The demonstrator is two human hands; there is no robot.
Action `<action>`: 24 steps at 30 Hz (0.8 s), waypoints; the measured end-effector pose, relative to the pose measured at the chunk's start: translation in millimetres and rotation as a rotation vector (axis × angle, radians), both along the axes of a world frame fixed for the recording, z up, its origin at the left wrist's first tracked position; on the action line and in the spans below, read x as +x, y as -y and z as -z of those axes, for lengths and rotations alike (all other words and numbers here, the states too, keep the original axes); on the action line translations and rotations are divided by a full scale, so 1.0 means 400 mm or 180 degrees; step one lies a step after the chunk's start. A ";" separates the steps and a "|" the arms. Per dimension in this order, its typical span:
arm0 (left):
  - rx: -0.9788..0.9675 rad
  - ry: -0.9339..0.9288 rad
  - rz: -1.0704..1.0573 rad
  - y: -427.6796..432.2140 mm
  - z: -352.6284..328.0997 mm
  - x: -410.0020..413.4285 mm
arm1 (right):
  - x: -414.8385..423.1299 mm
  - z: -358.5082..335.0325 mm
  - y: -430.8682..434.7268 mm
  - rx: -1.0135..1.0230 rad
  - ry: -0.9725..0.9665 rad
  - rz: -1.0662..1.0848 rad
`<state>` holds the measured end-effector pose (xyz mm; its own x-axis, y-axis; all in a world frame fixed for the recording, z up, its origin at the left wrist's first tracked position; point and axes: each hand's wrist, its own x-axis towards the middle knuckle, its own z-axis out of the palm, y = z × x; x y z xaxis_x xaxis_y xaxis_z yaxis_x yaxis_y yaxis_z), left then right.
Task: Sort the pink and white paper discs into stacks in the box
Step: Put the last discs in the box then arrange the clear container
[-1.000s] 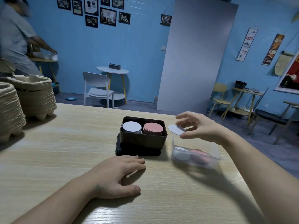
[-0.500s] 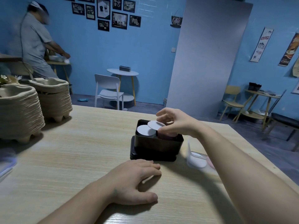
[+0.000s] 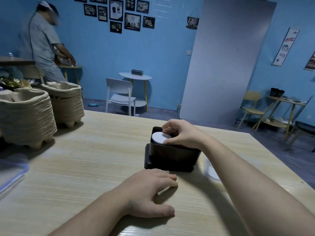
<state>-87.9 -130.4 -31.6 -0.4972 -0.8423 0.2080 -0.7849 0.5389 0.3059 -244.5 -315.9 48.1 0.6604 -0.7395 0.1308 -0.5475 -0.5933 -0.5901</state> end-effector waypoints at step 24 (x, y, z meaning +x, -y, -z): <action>0.0113 -0.0005 -0.0090 0.002 0.011 -0.001 | -0.347 -0.032 -0.044 -0.0008 0.0352 0.0246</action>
<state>-88.2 -131.0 -36.0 -0.4729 -0.8628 0.1785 -0.7991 0.5053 0.3256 -383.4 -298.5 60.8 0.5828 -0.7872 0.2015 -0.5234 -0.5534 -0.6479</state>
